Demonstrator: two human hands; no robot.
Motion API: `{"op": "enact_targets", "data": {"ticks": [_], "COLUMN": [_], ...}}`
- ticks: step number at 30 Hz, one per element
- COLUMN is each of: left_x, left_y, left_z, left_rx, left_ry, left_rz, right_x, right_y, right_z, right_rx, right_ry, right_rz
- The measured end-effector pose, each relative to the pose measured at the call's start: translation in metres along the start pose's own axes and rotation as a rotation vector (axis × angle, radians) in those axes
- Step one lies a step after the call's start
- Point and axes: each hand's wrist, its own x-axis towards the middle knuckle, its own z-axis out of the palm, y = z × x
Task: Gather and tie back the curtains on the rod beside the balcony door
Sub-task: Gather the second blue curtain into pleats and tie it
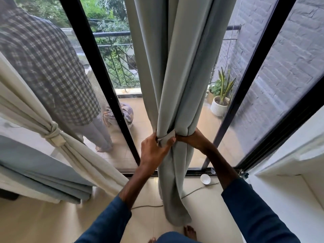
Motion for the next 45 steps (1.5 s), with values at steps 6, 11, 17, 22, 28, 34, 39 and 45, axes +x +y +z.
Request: {"op": "enact_targets", "data": {"ticks": [6,11,17,22,28,34,39,45], "left_x": [0.026,0.037,0.035,0.032,0.037,0.044,0.042,0.049], "left_y": [0.007,0.008,0.004,0.004,0.004,0.001,0.008,0.006], "left_z": [0.007,0.008,0.015,0.014,0.01,0.006,0.015,0.031], "left_rx": [-0.302,-0.497,-0.599,-0.592,-0.581,-0.59,-0.542,-0.611], "left_ry": [-0.132,-0.372,-0.347,-0.418,-0.564,-0.611,-0.494,-0.285], "left_rz": [-0.1,-0.022,-0.025,-0.086,-0.114,-0.12,-0.068,-0.099], "right_x": [-0.007,-0.015,-0.027,-0.044,-0.034,-0.028,-0.015,-0.021], "right_y": [0.0,-0.006,0.003,0.025,0.041,0.031,0.013,0.004], "right_z": [0.004,-0.001,-0.008,0.0,0.019,0.018,0.013,-0.012], "right_rx": [0.071,0.13,0.234,0.679,0.254,0.208,0.429,0.762], "right_ry": [-0.124,-0.265,-0.348,-0.136,0.07,0.071,0.31,0.356], "right_rz": [0.059,0.091,0.146,0.36,0.295,0.395,0.354,0.236]}}
